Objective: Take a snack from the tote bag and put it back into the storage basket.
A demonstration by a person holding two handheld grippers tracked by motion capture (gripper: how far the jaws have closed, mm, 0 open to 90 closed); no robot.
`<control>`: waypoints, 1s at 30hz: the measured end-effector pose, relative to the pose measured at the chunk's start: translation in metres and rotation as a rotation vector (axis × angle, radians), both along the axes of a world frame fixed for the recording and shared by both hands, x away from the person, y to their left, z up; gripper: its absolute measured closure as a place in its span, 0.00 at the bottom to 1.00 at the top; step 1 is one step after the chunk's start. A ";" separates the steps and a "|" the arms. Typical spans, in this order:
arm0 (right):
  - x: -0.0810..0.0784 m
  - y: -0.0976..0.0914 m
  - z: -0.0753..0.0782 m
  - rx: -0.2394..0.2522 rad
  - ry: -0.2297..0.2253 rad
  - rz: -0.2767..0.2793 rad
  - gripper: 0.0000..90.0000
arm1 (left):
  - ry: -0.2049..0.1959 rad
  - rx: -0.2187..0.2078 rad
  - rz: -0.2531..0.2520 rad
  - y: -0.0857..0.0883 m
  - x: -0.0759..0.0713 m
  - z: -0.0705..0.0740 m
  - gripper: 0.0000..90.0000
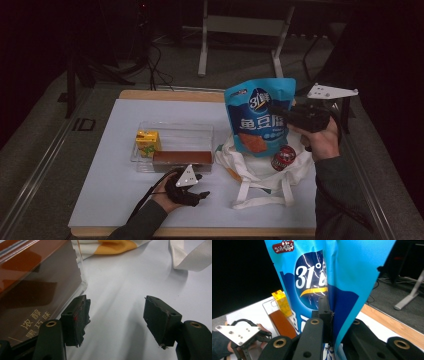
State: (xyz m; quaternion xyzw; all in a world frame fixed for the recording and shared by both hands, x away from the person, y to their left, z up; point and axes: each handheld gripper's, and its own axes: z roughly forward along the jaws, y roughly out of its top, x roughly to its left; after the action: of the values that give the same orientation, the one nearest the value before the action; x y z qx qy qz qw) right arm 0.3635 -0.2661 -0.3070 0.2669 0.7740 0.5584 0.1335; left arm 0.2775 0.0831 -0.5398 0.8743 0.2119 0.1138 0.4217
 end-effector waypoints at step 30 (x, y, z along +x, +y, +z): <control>0.012 0.040 0.022 0.075 -0.011 0.042 0.99 | 0.008 -0.011 0.001 0.001 0.001 0.000 0.40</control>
State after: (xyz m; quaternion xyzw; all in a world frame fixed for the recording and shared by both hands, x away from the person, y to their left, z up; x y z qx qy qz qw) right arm 0.3759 -0.2262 -0.2854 0.2523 0.7574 0.5910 0.1161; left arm 0.2783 0.0841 -0.5398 0.8721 0.2147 0.1096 0.4258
